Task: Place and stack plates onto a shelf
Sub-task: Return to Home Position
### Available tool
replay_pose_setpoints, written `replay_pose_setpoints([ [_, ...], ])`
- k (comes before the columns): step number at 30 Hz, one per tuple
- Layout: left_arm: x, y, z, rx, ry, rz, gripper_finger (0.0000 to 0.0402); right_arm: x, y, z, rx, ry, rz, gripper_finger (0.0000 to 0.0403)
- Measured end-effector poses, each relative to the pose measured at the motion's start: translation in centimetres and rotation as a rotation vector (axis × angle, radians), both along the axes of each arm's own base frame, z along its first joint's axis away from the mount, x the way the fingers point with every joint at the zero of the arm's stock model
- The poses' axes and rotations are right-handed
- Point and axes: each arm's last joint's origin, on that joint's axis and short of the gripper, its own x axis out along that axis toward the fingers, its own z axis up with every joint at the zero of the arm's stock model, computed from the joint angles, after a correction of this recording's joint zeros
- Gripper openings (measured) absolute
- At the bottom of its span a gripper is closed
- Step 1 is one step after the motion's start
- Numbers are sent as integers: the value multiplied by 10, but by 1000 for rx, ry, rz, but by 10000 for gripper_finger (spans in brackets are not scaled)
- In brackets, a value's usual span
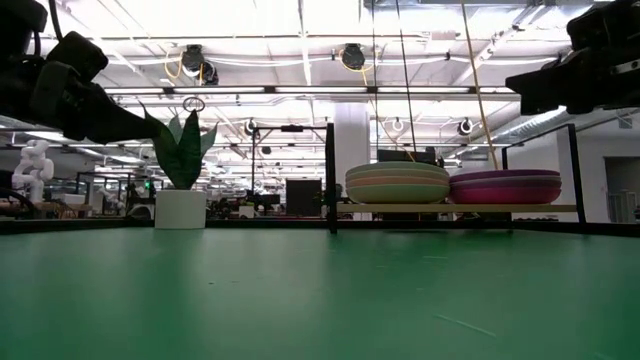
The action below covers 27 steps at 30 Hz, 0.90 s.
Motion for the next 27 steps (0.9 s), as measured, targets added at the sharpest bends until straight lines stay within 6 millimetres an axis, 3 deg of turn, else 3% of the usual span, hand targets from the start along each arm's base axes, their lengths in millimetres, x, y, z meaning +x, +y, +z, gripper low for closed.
replay_pose_setpoints([
  [16, 0, -1, 2, 13, -10, -39, 76, 0, 0, 1, 0, -15, -2, 0],
  [27, -9, 0, 16, 36, -158, -109, 76, 0, 0, 2, 50, -16, -2, 0],
])
